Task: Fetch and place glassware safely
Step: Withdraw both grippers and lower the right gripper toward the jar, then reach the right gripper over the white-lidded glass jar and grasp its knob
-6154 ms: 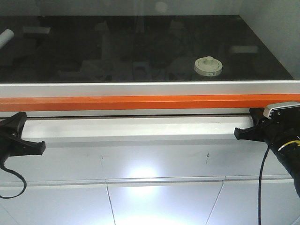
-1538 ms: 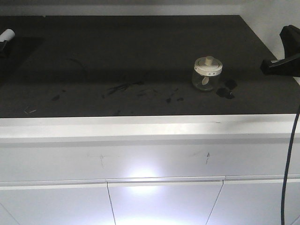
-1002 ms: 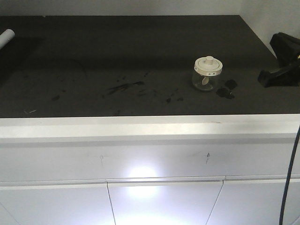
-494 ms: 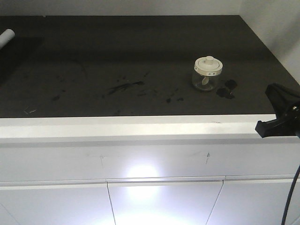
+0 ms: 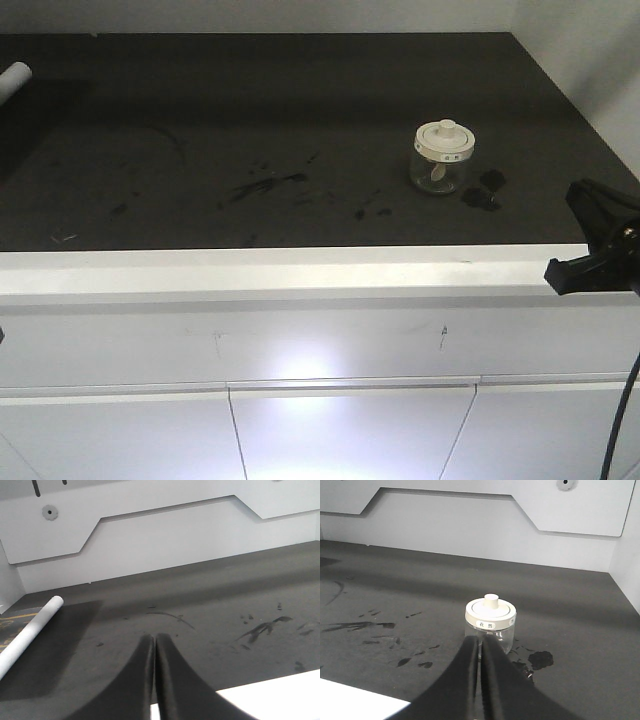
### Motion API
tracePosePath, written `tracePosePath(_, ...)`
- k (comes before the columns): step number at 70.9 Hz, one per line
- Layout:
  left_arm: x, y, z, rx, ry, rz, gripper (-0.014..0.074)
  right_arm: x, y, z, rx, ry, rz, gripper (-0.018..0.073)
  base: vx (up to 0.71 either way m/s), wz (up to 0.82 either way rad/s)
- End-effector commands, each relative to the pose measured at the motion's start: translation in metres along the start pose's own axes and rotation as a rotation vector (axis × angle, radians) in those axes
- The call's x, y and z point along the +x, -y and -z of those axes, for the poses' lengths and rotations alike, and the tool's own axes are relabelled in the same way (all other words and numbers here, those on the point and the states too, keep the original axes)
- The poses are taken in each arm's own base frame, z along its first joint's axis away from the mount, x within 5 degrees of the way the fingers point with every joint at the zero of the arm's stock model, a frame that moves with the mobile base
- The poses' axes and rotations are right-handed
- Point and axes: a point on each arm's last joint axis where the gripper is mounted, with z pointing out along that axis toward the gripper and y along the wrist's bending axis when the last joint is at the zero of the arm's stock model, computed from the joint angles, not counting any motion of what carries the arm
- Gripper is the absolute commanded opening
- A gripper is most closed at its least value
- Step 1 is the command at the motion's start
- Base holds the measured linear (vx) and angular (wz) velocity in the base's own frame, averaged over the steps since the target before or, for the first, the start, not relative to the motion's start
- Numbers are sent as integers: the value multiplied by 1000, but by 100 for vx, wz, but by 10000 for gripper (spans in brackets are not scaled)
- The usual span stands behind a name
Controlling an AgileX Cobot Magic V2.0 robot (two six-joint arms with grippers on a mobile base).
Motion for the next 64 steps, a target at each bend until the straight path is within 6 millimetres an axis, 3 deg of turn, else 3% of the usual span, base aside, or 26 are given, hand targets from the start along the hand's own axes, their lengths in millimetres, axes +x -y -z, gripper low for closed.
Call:
tracePosePath(1,-17,-2,0,-12,109,12,-7,-18,-1,0,-20,110,6,1,0,0)
tracePosePath(15,-17,-2,0,-12,109,12,-7,-17,-1,0,-20,106,5,106,0,0)
tracePosePath(32,-17,-2,0,-12,109,12,-7,-12,5,-17,-25,68,-9,447,0,0)
tracePosePath(38,-17,-2,0,-12,109,12,-7,-13,10,-30,-28,61,-14,515,0,0)
tracePosePath(64,-17,-2,0,-12,109,12,-7,-10,34,-107,-82,100,-33,487,0,0)
